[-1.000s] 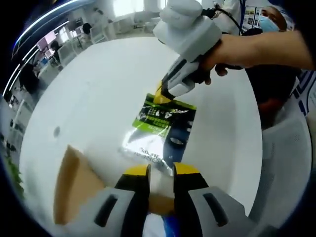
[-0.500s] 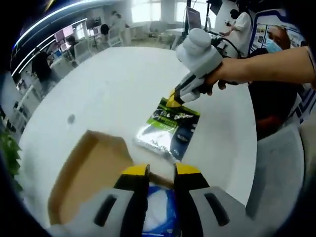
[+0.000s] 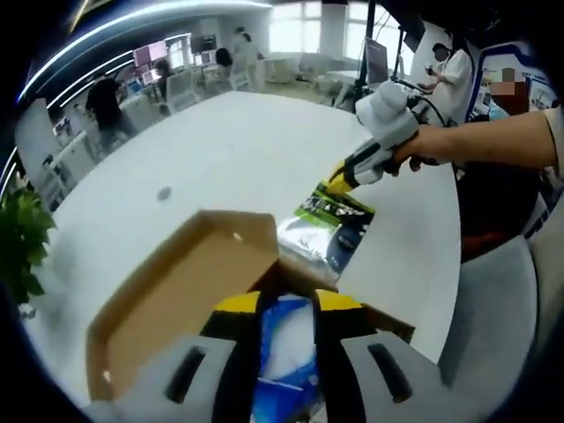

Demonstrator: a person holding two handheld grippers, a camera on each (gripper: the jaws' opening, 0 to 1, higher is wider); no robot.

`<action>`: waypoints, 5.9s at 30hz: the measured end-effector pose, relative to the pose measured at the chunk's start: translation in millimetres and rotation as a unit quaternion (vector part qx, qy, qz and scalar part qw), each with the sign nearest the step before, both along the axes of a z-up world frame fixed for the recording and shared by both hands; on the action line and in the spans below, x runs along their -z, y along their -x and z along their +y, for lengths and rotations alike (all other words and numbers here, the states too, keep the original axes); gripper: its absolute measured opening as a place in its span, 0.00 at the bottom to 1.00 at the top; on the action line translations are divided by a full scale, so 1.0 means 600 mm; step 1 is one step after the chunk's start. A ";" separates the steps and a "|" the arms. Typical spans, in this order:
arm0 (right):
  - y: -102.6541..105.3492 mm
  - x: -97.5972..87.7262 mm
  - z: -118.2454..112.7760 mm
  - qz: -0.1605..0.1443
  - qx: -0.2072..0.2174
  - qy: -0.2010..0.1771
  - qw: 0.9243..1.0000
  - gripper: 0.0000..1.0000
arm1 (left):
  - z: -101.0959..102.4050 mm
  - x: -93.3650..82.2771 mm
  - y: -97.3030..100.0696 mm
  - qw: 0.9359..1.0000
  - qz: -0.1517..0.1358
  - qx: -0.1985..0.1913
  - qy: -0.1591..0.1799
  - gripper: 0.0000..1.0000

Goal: Operate the shoe box by opening the lid, removing the specified soft item, and placing it in the target area until the item is outside and the box remains undamaged.

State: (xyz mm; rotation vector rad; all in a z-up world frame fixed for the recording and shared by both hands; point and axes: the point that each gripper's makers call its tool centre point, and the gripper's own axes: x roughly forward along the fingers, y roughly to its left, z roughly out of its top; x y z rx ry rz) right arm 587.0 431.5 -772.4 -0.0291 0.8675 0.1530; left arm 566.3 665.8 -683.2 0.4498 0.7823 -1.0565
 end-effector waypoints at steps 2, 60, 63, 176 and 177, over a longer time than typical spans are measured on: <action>0.003 -0.007 0.004 -0.003 -0.004 -0.003 1.000 0.12 | 0.014 0.000 -0.001 1.000 0.001 -0.010 0.001 0.21; 0.082 -0.156 0.330 -0.049 -0.174 -0.112 0.977 0.31 | 0.364 0.023 0.015 0.972 -0.028 -0.230 -0.044 0.33; 0.080 -0.155 0.345 -0.050 -0.181 -0.115 0.975 0.32 | 0.376 0.026 0.018 0.970 -0.025 -0.238 -0.044 0.33; 0.026 -0.108 0.495 -0.020 -0.242 -0.115 0.963 0.00 | 0.427 0.079 0.047 0.946 0.028 -0.320 -0.052 0.06; 0.026 -0.108 0.492 -0.019 -0.242 -0.115 0.963 0.00 | 0.428 0.077 0.046 0.946 0.026 -0.319 -0.052 0.06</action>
